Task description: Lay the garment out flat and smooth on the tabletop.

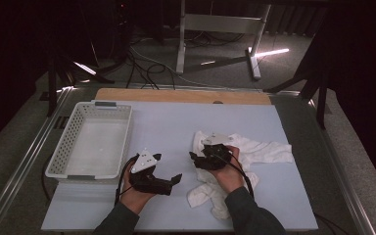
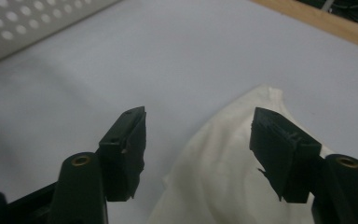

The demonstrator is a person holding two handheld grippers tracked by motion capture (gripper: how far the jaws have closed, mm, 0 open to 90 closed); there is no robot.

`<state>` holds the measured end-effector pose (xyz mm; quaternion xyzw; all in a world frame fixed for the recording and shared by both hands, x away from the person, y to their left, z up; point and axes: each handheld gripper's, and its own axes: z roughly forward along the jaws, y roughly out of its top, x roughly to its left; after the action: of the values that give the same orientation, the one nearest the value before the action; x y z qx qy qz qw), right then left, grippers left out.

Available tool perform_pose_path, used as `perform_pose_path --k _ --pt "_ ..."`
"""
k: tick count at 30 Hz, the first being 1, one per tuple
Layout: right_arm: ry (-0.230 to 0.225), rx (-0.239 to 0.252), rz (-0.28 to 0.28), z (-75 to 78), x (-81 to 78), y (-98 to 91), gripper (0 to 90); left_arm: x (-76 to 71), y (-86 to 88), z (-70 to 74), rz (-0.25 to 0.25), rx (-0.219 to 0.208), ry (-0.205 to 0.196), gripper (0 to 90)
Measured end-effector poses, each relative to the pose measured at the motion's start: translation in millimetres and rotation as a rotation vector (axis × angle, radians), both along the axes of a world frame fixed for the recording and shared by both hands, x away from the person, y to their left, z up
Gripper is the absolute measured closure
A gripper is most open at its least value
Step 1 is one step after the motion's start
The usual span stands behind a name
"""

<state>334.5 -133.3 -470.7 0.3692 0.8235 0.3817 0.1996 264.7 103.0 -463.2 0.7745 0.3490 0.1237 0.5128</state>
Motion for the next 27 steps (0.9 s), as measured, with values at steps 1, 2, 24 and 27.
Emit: perform_pose_path --k 1,2,24,27 --pt "0.004 -0.016 -0.005 -3.2 2.5 3.4 38.4 -0.2 0.0 0.1 0.001 0.001 -0.002 0.4" --pt "0.009 -0.030 -0.004 -6.6 5.0 6.5 39.7 -0.3 0.3 0.3 0.002 0.006 -0.006 0.4" --pt "0.040 -0.039 -0.079 -3.6 9.5 -22.4 85.4 -1.3 1.0 0.5 0.003 0.005 -0.010 0.4" --pt "0.020 -0.024 -0.118 2.9 4.0 -48.7 85.3 -1.6 0.6 0.6 0.001 0.010 -0.011 0.4"
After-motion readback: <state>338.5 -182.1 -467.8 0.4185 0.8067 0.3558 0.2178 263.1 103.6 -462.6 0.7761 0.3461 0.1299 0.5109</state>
